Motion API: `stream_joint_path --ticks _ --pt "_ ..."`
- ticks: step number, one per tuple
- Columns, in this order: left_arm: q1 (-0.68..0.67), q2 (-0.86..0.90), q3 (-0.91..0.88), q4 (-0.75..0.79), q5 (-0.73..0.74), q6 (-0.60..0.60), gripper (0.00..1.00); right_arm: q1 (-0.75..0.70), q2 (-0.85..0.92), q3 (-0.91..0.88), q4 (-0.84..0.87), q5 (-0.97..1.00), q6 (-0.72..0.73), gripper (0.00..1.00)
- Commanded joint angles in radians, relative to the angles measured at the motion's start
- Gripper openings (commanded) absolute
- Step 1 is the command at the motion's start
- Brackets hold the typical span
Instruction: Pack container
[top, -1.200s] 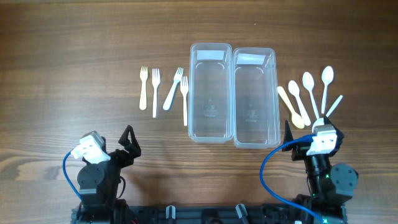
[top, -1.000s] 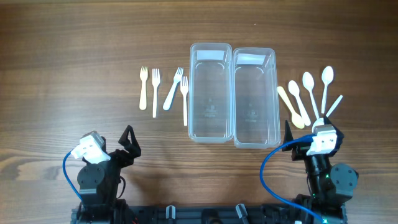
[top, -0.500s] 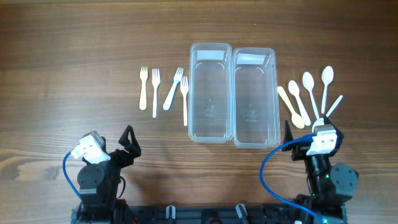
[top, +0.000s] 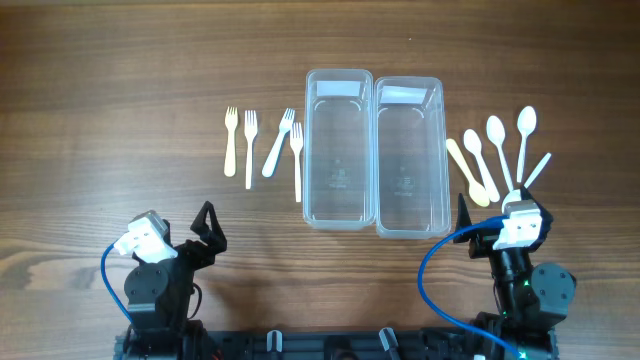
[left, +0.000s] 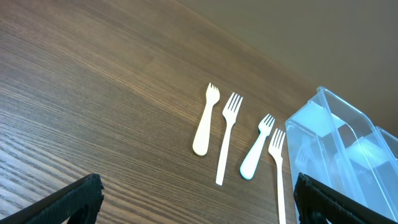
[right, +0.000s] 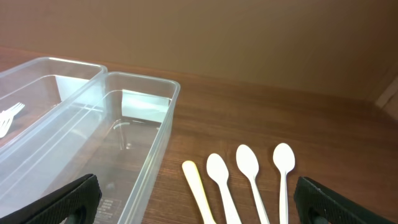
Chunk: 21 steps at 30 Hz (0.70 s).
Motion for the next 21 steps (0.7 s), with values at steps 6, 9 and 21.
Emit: stream_joint_path --ticks 6,9,21 --pt "0.002 -0.011 -0.005 0.004 -0.01 -0.002 1.0 0.005 -0.012 -0.007 0.005 0.017 0.021 1.0" --pt "0.002 -0.011 -0.005 0.003 -0.01 -0.002 1.0 0.005 -0.012 -0.007 0.005 0.017 0.021 1.0" --pt "0.002 -0.011 -0.005 0.006 0.006 -0.002 1.0 0.005 -0.012 -0.007 0.038 -0.313 0.091 1.0"
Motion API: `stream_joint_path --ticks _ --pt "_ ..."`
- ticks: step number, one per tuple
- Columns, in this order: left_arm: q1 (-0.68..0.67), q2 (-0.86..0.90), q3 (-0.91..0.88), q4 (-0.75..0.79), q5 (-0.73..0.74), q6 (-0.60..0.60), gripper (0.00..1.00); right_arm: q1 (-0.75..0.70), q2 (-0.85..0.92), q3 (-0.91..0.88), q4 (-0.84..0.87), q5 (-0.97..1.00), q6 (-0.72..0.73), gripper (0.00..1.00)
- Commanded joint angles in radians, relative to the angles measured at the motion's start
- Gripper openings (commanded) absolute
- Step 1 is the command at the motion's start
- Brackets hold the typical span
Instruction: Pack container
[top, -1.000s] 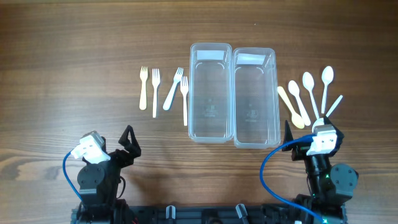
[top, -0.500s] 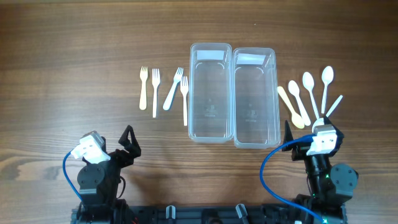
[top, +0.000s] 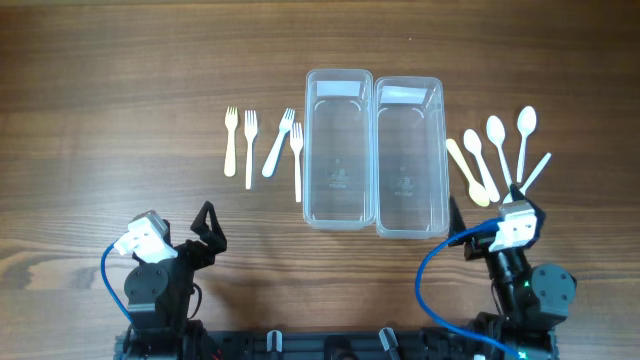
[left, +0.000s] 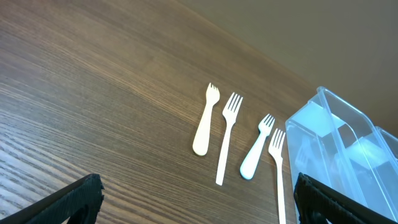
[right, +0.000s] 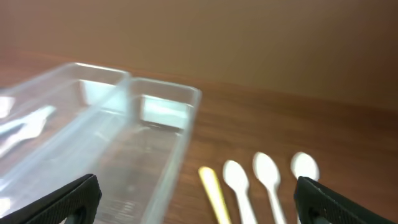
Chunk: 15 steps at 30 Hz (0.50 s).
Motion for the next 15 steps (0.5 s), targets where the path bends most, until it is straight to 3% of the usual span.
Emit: stream_joint_path --ticks 1,5,12,15 --pt "0.002 -0.011 -0.005 0.003 0.005 -0.002 1.0 0.005 -0.012 -0.007 0.024 -0.222 0.117 1.0" --pt "0.002 0.008 0.016 0.003 0.005 -0.002 1.0 0.005 -0.002 0.0 0.029 -0.23 0.249 1.0" --pt "0.002 0.151 0.154 0.003 -0.018 0.0 0.99 0.005 0.142 0.135 0.016 -0.207 0.246 1.0" --pt "0.002 0.279 0.245 0.002 -0.026 0.07 1.0 0.005 0.275 0.268 -0.034 -0.167 0.228 1.0"
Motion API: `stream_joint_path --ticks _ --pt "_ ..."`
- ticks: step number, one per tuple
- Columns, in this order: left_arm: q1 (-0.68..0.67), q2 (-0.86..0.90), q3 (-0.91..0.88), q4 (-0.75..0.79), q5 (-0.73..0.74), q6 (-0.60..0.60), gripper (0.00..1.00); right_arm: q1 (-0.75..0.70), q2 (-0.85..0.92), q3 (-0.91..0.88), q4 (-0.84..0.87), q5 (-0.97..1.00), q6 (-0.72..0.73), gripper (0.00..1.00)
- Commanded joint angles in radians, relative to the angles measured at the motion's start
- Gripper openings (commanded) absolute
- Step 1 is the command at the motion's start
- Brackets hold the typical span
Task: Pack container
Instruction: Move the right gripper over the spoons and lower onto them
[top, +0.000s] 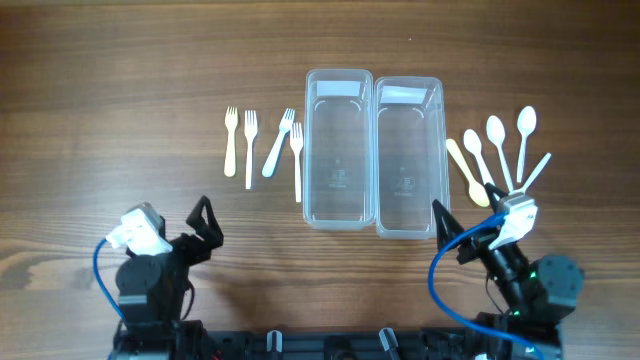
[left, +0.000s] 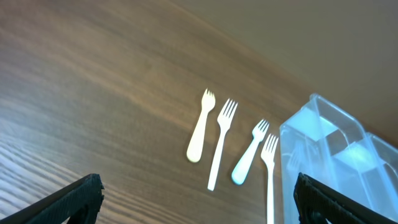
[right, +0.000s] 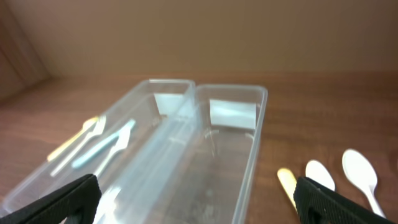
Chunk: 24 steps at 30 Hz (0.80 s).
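Note:
Two clear plastic containers stand side by side mid-table, the left one (top: 338, 150) and the right one (top: 408, 155), both with nothing in them. Several white and cream forks (top: 250, 148) (left: 216, 143) lie left of them. Several spoons (top: 495, 150) (right: 357, 168) lie fanned out to their right. My left gripper (top: 175, 228) (left: 199, 202) is open near the front edge, well short of the forks. My right gripper (top: 470, 228) (right: 199, 202) is open too, just in front of the right container's near end, with the spoons off to its right.
The wooden table (top: 120, 80) runs wide around the cutlery. Blue cables loop from both arm bases at the front edge, one by the left arm (top: 100, 275) and one by the right arm (top: 435, 285).
My right gripper has turned left: its view now centres on the two containers, with the spoons at the right margin. My left gripper has shifted slightly; the forks look a little farther off.
Both grippers were open near the front edge, the left facing the forks, the right facing the spoons and right container. The right one then began turning left and now faces both containers. Cutlery and containers have not moved.

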Motion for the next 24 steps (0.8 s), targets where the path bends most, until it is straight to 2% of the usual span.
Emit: stream_joint_path --ticks 1,9,14,19,24 --pt "0.002 0.163 0.142 0.002 -0.021 0.079 1.0 0.005 0.174 0.21 -0.048 0.03 -0.013 1.0" --pt "0.002 0.567 0.369 -0.047 -0.019 0.101 1.0 0.005 0.738 0.713 -0.425 0.158 -0.203 1.0" --pt "0.002 0.742 0.436 -0.054 -0.019 0.101 1.0 -0.003 1.043 0.955 -0.6 0.284 -0.226 1.0" --pt "0.002 0.85 0.439 -0.06 -0.019 0.101 1.0 -0.064 1.234 1.082 -0.715 0.291 -0.25 1.0" --pt "0.002 0.902 0.439 -0.062 -0.019 0.101 1.0 -0.095 1.329 1.089 -0.792 0.291 -0.158 1.0"
